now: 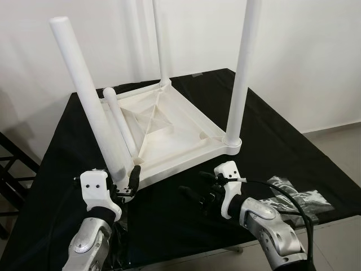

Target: Building children table

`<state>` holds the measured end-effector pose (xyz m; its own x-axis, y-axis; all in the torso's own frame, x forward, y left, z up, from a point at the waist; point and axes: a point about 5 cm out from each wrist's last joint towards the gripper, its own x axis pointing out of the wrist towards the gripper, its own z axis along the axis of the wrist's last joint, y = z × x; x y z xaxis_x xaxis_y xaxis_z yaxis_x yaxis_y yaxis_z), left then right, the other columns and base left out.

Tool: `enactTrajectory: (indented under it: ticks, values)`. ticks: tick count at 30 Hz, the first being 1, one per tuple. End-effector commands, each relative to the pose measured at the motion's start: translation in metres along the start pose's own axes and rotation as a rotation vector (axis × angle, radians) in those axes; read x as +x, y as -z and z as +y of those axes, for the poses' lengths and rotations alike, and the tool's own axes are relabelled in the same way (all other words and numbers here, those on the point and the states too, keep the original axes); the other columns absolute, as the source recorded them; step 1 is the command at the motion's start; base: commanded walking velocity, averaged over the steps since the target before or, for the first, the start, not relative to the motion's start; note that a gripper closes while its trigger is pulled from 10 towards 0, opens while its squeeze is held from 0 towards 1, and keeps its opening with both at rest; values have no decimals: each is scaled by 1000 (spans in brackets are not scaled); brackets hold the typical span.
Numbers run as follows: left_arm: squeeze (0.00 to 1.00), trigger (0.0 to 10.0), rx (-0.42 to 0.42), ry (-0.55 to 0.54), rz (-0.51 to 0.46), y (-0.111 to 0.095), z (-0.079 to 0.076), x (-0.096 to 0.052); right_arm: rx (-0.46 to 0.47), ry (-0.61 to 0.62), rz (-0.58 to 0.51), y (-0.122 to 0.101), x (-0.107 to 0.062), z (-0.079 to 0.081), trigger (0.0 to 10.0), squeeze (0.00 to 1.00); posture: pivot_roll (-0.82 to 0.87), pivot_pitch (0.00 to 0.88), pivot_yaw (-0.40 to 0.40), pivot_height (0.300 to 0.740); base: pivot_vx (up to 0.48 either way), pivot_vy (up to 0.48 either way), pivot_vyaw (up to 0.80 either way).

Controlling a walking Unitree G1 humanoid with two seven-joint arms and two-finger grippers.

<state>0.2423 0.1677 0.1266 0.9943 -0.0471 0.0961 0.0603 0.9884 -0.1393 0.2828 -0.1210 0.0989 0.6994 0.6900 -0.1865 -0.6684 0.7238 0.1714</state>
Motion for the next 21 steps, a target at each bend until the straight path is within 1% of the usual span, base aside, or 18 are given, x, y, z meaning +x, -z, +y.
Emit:
enactTrajectory:
  ticks: [1, 2, 4, 12, 21]
  values:
    - [0, 10000, 28, 20, 28, 3, 0, 1, -15, -8, 2, 0, 3, 2, 10000, 0, -114, 0, 60, 740, 0, 0, 0]
    - [0, 10000, 27, 20, 28, 3, -1, 2, -14, -8, 3, 0, 3, 2, 10000, 0, -115, 0, 60, 740, 0, 0, 0]
    - [0, 10000, 24, 19, 27, 3, -1, 2, -13, -8, 3, 1, 3, 2, 10000, 0, -115, 0, 60, 740, 0, -311, 0]
    - [0, 10000, 16, 35, 21, 3, -4, 4, -10, -7, 3, 1, 3, 2, 10000, 0, -117, 0, 60, 740, 0, -480, 0]
    - [0, 10000, 14, 35, 16, 2, -4, 5, -6, -8, 1, 0, 4, 2, 10000, 0, -115, 0, 59, 740, 0, -480, 0]
